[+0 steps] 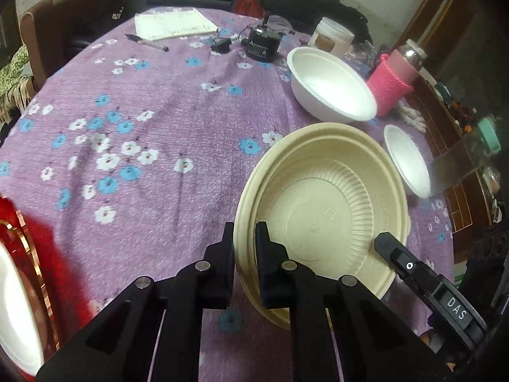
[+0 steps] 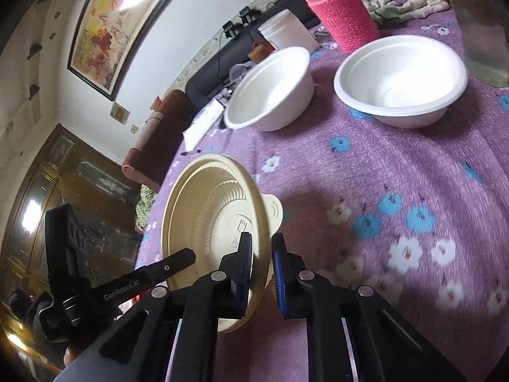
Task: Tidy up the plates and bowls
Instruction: 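Carry the beige bowl with both grippers over the white bowl on the plates, then lower the beige bowl into the white bowl and open both grippers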
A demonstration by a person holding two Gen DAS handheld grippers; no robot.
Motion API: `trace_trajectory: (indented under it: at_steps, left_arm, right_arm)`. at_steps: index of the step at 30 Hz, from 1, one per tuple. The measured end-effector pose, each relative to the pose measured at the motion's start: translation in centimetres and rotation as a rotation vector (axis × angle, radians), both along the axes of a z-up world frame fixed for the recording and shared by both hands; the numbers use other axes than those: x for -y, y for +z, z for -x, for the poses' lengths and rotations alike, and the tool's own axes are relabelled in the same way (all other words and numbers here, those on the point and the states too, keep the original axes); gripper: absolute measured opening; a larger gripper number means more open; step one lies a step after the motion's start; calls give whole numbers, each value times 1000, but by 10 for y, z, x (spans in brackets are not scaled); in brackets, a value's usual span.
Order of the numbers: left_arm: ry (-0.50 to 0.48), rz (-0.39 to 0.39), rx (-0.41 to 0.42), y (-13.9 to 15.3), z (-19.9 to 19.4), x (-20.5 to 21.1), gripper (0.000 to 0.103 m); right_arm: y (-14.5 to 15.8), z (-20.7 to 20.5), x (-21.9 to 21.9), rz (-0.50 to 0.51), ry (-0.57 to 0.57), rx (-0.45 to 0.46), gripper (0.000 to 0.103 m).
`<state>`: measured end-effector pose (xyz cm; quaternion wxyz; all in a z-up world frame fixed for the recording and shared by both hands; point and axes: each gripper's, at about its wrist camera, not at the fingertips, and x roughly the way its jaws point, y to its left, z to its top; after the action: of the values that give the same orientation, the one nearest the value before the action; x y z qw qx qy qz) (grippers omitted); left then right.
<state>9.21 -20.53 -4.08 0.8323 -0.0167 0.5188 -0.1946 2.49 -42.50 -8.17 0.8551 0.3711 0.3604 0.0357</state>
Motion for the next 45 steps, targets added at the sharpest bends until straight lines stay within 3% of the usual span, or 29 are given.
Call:
trace_trajectory:
  at_steps: [6,19,30,36,45]
  left_arm:
    - [27,3,73,23,27,-37,9]
    - [179,35,165,53,67,-159,10]
    - [377,67,156,50,70,-261,10]
    - [420,59,113,32,62,-281,10]
    - [410,32,51,9,55,-287,10]
  right_arm:
    - [5,17,-26,-68,28,11,13]
    - [41,24,-138,-22,155,62,12]
    - [48,-6,-242,-33,282,42,12]
    - [43,-17,-282,27,329,15,12]
    - [21,-19,-290,71,326,-30,12]
